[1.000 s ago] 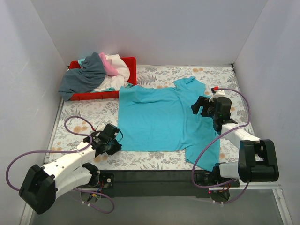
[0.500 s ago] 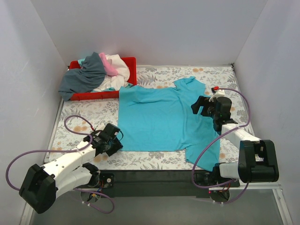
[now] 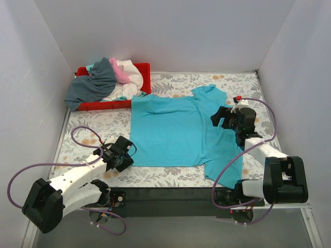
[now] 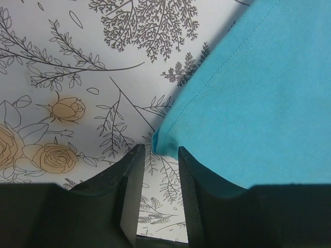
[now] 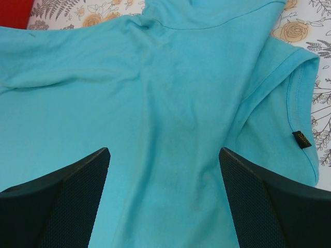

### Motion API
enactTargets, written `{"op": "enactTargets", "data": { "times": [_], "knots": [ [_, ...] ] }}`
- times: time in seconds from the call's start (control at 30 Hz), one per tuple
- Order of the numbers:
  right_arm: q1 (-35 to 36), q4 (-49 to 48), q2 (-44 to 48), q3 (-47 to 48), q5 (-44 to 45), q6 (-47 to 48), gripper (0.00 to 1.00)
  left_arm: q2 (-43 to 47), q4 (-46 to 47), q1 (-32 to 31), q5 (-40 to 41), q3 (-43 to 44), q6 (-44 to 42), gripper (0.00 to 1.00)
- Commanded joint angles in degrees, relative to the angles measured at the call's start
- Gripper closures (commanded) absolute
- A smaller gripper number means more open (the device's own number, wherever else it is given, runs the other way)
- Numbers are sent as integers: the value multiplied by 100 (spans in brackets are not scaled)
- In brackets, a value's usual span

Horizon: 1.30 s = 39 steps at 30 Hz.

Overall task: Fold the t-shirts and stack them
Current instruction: Fold the tshirt

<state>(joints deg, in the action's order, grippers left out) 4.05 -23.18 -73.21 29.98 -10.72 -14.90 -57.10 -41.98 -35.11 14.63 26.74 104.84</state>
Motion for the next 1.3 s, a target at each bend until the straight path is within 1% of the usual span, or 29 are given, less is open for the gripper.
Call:
{"op": "enactTargets", "data": {
  "times": [0.0,0.1,0.23,0.27,0.37,0.53,0.73,0.77,0.9,1.03,1.07,1.1,1.17,1.27],
  "knots": [
    [-45,-266,158,-27,-79,-31,21,59,58,-22,172,59,46,71],
    [-45,-284,158,-44,-88,-48,21,41,225,-4,110,-46,28,75],
    [-36,-284,193,-53,-88,-49,21,15,269,13,40,-82,11,84],
    [-45,-292,193,-62,-88,-49,21,24,243,13,57,-73,10,89],
    [-45,-292,202,-53,-88,-49,21,129,269,22,119,-38,-7,100],
    [-45,-284,167,-36,-106,-49,21,383,690,22,189,-143,-16,100],
    [-45,-275,-35,34,0,-57,21,261,1893,31,163,-318,-174,100],
    [-45,-284,-88,61,-9,-66,21,174,2199,31,171,-336,-270,100],
    [-45,-266,-457,184,52,-75,21,85,2729,48,417,-354,-543,100],
    [-36,-222,-764,342,158,-84,23,225,3203,110,830,-398,-841,100],
    [-36,-144,-835,394,202,-84,23,252,3500,162,857,-459,-912,100],
    [-28,-91,-966,508,306,-66,24,287,3599,189,918,-477,-999,100],
    [-19,67,-1125,623,386,-49,24,270,3993,320,857,-547,-1201,100],
    [34,287,-1493,869,527,-31,25,121,4162,539,682,-538,-1483,100]
  ]
}}
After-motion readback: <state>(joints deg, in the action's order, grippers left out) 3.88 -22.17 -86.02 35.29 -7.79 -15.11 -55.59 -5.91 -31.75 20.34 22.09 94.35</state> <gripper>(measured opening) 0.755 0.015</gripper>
